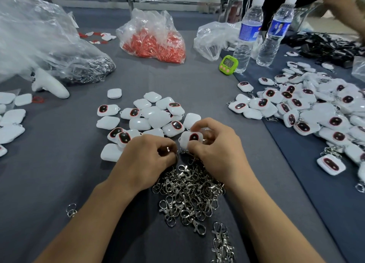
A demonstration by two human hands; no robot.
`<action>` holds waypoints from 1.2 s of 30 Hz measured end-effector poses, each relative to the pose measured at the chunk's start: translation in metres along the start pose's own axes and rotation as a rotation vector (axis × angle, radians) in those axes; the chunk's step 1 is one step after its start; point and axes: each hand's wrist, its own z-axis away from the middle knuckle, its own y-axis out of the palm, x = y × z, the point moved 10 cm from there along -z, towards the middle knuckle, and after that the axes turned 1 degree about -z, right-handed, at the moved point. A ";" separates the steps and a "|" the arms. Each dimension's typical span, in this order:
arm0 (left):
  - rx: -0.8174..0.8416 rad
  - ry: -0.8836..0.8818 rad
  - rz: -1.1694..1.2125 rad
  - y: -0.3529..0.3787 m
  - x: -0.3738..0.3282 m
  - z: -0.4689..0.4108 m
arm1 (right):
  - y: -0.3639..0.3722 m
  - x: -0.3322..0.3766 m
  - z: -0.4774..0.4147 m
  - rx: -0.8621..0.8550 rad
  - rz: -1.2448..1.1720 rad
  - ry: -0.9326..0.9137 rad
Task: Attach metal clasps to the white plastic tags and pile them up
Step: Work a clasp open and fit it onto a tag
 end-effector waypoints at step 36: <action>-0.086 0.003 0.013 -0.005 -0.001 0.001 | 0.005 0.005 0.006 0.037 0.081 -0.057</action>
